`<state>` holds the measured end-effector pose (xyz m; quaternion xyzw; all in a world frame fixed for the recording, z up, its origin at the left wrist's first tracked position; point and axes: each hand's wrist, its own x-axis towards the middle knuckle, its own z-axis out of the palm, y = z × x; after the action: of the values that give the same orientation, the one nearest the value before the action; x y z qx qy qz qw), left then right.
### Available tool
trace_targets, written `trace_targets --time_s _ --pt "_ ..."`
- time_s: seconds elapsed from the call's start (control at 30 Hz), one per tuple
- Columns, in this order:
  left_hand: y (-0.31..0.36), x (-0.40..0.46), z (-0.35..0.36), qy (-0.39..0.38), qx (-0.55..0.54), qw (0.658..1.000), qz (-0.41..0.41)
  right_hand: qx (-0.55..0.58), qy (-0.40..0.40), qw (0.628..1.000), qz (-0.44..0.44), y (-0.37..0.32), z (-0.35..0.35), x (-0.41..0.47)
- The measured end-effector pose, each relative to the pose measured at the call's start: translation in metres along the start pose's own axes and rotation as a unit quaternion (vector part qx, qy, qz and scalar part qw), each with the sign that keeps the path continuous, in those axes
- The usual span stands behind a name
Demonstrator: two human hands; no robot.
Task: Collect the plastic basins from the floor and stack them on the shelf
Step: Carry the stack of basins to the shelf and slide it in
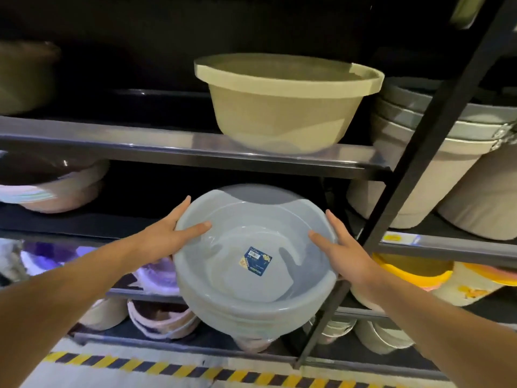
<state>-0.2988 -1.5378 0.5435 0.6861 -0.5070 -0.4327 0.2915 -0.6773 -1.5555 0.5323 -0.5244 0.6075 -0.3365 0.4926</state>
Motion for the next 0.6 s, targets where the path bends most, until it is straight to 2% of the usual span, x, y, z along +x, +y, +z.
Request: trace_targets --time_s 0.23,0.47,0.6 --pt "-0.02 0.05 0.018 -0.011 0.05 0.999 -0.012 -0.049 0.02 0.999 -0.011 0.032 0.012 0.058" --pt "-0.006 0.111 0.024 0.043 0.126 0.991 0.001 -0.08 0.062 0.995 -0.003 0.021 0.016 0.131" --pt "-0.002 0.127 0.024 -0.02 0.129 0.991 0.01 -0.079 0.082 0.994 0.005 0.013 0.017 0.164"
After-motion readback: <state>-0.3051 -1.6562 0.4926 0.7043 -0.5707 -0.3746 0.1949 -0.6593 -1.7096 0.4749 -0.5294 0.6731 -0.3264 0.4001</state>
